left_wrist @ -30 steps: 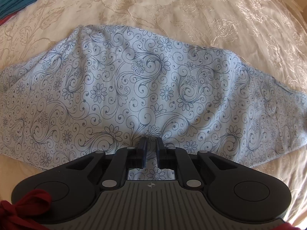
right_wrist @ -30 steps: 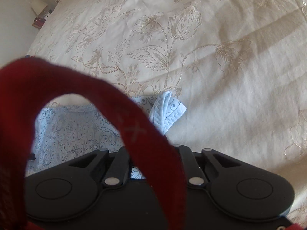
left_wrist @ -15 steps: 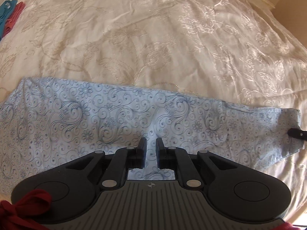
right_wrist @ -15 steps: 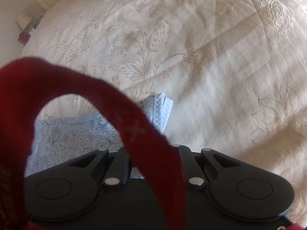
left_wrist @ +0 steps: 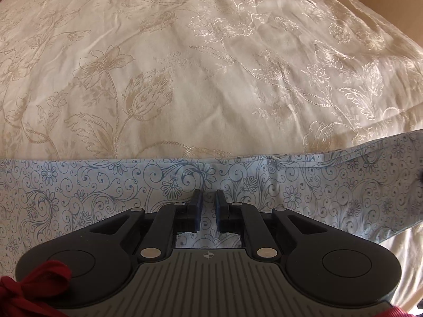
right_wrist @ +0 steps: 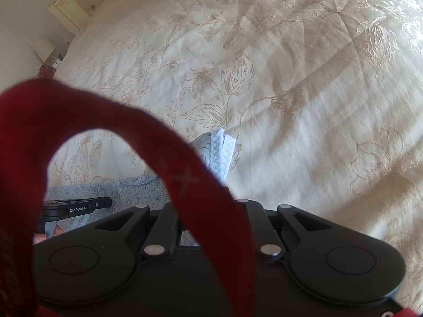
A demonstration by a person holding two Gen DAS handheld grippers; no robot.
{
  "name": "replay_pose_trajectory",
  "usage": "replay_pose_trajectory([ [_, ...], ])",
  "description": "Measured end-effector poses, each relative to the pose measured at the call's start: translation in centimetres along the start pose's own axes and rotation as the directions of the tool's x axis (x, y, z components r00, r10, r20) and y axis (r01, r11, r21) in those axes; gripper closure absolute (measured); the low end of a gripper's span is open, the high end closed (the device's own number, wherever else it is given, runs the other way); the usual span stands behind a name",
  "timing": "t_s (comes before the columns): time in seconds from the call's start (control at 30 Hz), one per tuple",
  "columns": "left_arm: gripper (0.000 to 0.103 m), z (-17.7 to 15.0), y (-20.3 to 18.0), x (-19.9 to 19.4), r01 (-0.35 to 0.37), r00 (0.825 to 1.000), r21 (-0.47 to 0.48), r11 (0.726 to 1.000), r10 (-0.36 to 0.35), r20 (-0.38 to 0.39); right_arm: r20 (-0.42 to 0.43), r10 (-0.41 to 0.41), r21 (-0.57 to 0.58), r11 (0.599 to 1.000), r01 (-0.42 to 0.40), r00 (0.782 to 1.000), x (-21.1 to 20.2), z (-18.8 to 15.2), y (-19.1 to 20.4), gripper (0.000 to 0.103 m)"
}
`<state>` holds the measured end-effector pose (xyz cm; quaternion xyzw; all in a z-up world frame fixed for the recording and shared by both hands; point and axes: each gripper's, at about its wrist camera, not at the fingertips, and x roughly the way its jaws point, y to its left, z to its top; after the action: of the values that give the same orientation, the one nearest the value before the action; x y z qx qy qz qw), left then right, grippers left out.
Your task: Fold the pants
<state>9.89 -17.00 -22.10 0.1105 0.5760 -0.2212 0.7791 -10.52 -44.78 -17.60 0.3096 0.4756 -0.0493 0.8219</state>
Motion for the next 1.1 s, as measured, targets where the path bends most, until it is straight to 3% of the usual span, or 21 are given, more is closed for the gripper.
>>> replay_pose_trajectory([
  [0.3,0.092,-2.6,6.9,-5.7,0.007,0.999,-0.117,0.993,-0.003,0.034,-0.001,0.051,-0.020,0.999,-0.051,0.999,-1.9,0.3,7.0,0.085],
  [0.53,0.092,-5.4,13.4,-8.8,0.012,0.999,-0.156,0.988,-0.006,0.042,-0.011,0.114,-0.075,0.991,-0.114,0.993,-1.9,-1.1,16.2,0.084],
  [0.7,0.092,-7.5,18.0,-10.3,0.007,0.999,-0.181,0.983,-0.001,0.036,-0.054,0.158,-0.134,0.977,-0.164,0.986,1.3,-3.5,23.2,0.084],
  [0.87,0.092,-9.2,22.0,-11.1,-0.009,1.000,-0.204,0.979,0.013,0.023,-0.125,0.190,-0.146,0.967,-0.208,0.974,7.0,-6.8,29.1,0.084],
  [1.1,0.092,-11.3,26.7,-11.9,-0.026,0.999,-0.240,0.970,0.030,0.012,-0.195,0.117,-0.161,0.976,-0.149,0.974,13.5,-11.0,32.8,0.084],
])
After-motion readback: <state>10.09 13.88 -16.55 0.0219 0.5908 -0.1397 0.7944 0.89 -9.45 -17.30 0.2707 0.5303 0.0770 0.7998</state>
